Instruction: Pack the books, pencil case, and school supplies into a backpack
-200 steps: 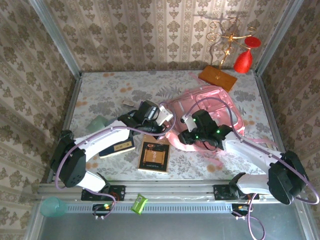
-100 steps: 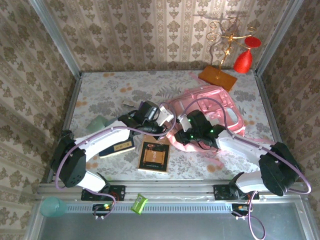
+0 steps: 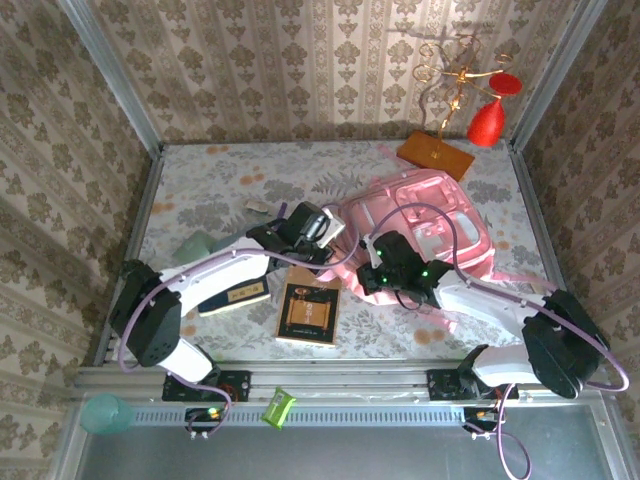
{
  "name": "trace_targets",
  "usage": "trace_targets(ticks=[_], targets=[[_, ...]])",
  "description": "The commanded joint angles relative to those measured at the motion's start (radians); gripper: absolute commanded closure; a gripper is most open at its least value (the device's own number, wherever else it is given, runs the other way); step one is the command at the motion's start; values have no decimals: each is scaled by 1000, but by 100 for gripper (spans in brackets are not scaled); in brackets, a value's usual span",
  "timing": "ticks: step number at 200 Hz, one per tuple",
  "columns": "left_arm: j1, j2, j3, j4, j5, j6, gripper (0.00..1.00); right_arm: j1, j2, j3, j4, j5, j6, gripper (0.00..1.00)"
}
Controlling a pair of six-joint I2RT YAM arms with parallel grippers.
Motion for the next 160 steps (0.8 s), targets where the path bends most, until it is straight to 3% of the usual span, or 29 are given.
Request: trace_targets(ticks=[1,51,89,124,143,160], targets=[[38,11,44,-23,-188,0,100,-10,-44,-51,-117,149,57,100],[137,44,67,8,-74,-18,100,-18,-157,-141,-52,87,45,100],[207,100,88,47,27,-34,100,-82,-302,-219,-26,79,58,100],[208,61,44,98,249,-57,100,-245,-427,-222,-150,134,103,100],[186,-6,-11,134,361,-77,100,-266,-430,-204,-143,96,64,100],[168,-44,-36,133,419,-85,100,-263,-416,-179,-107,-40,-2,82]])
